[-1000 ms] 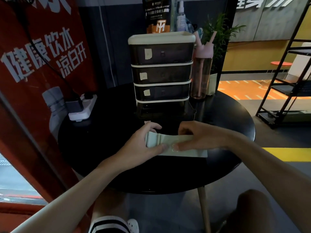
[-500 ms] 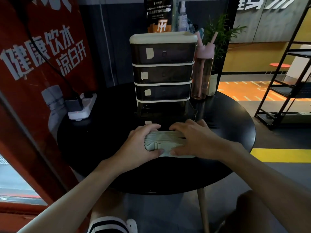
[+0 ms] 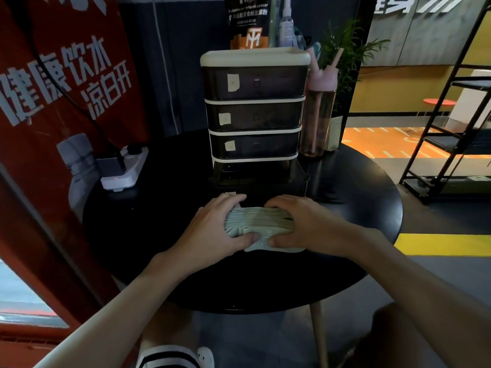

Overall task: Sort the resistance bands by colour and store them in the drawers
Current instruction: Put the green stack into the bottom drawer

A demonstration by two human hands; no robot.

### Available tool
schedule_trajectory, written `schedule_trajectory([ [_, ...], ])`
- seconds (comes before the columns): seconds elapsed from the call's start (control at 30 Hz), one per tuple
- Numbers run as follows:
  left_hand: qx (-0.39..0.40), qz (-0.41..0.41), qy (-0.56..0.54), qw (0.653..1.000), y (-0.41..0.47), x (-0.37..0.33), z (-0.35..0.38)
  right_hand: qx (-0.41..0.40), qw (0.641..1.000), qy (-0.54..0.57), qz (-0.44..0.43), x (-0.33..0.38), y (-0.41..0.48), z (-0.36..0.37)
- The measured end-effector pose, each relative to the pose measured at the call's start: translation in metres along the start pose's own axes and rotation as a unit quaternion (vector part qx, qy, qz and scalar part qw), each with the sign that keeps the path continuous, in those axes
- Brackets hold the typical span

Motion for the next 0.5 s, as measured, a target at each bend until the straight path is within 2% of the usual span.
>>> schedule_trajectory([
  [0.1,0.017,0.006,-0.014,1.0,0.0,0.001,0.001,0.02,0.999,-0.023,0.008,-0.008,-0.003,0.002],
  [0.23,0.027,0.019,-0.021,0.999,-0.001,0.003,-0.001,0.022,0.992,0.124,0.011,-0.025,-0.019,0.002],
  [0.33,0.015,0.03,-0.034,0.999,-0.003,0.005,-0.004,-0.01,0.975,0.224,0.004,-0.029,-0.021,0.008],
  [0.5,-0.001,0.04,-0.07,0.997,-0.008,0.008,-0.001,-0.061,0.961,0.27,0.007,-0.031,-0.018,0.014],
])
Point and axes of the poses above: each hand's wrist, its own y-axis towards the middle knuckle, its own z-axis out of the palm, x = y × z, the point moved 5 cm from there along y, towards the middle knuckle, and after that the axes turned 15 degrees about x, right-handed, at the moved point
